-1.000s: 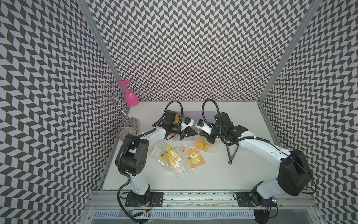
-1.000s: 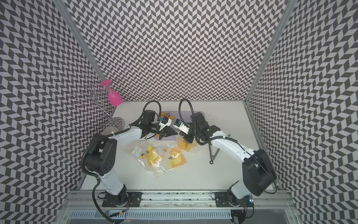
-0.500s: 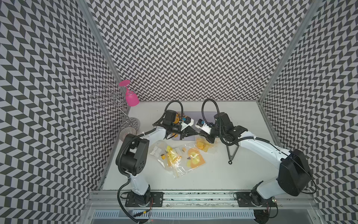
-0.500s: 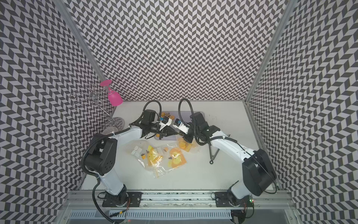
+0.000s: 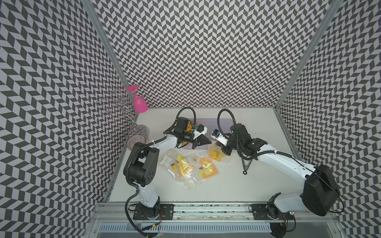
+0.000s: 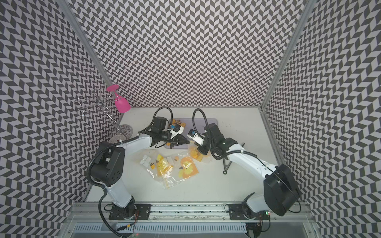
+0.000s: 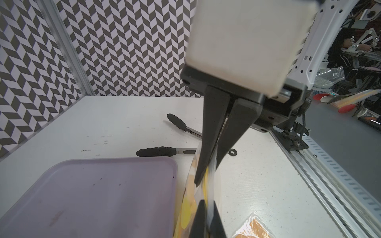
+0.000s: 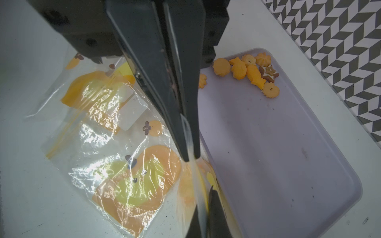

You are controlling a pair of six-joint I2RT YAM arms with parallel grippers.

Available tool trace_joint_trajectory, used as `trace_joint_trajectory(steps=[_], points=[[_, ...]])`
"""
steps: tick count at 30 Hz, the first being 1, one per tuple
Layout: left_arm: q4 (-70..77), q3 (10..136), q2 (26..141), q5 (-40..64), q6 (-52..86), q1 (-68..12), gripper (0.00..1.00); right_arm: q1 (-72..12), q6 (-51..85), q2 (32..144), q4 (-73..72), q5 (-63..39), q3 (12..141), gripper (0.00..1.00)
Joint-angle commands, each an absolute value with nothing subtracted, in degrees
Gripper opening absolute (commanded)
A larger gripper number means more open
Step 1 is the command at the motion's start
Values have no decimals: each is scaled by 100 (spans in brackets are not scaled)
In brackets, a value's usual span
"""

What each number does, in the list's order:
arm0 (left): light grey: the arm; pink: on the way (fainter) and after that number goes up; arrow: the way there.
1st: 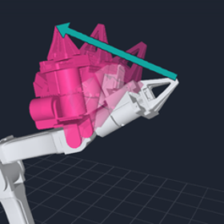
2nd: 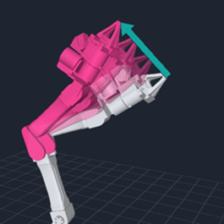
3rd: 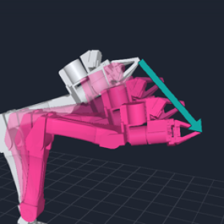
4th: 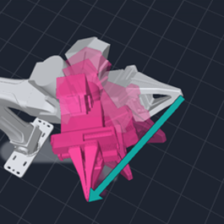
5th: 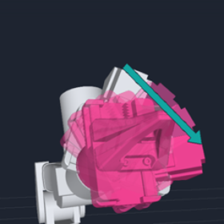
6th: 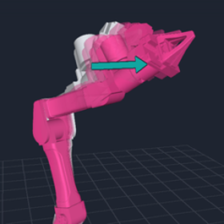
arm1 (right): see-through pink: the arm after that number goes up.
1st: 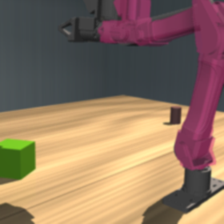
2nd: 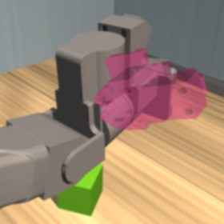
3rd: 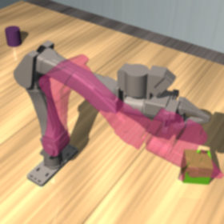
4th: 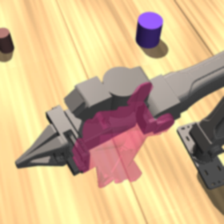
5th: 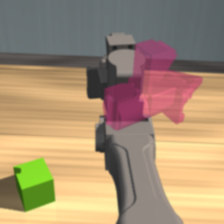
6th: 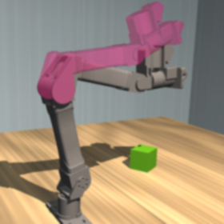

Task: Put the cookies into a resealable bag to prevent moisture
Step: Close the ziploc bag at the center of the board.

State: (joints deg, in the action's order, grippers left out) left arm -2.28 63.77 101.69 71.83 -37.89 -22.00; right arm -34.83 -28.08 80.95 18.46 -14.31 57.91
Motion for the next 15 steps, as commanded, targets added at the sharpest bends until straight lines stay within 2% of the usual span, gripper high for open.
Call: trace_joint_trajectory(steps=[1, 3, 4, 6, 7, 8, 9, 10, 11, 12, 14, 15], points=[[-393, 6488, 10204, 7295, -3964, -2159, 0, -3445, -2716, 7770, 1740, -1004, 5642, 14], [-398, 6489, 10198, 7291, -3982, -2147, 0, -3436, -2658, 7663, 1812, -774, 5577, 0], [-401, 6490, 10188, 7290, -3984, -2148, 0, -3421, -2645, 7635, 1881, -667, 5568, 0], [-398, 6478, 10179, 7295, -3982, -2143, 0, -3397, -2613, 7529, 1994, -411, 5502, 13], [-396, 6481, 10180, 7295, -3986, -2136, 0, -3385, -2603, 7469, 2030, -335, 5455, 12], [-398, 6478, 10184, 7295, -3981, -2143, 0, -3355, -2602, 7412, 2096, -331, 5415, 4], [-401, 6478, 10179, 7295, -3981, -2138, 0, -3304, -2581, 7363, 2178, -347, 5400, 0], [-402, 6478, 10186, 7295, -3985, -2137, 0, -3272, -2559, 7334, 2244, -318, 5382, 4], [-399, 6478, 10186, 7294, -3978, -2135, 0, -3263, -2525, 7269, 2275, -219, 5333, 15], [-397, 6481, 10180, 7295, -3975, -2134, 0, -3254, -2506, 7183, 2298, -179, 5265, 20], [-396, 6478, 10186, 7295, -3979, -2131, 0, -3230, -2486, 7079, 2396, -228, 5204, 0], [-398, 6487, 10187, 7301, -3965, -2129, 0, -3221, -2439, 7038, 2446, -184, 5197, 1]])
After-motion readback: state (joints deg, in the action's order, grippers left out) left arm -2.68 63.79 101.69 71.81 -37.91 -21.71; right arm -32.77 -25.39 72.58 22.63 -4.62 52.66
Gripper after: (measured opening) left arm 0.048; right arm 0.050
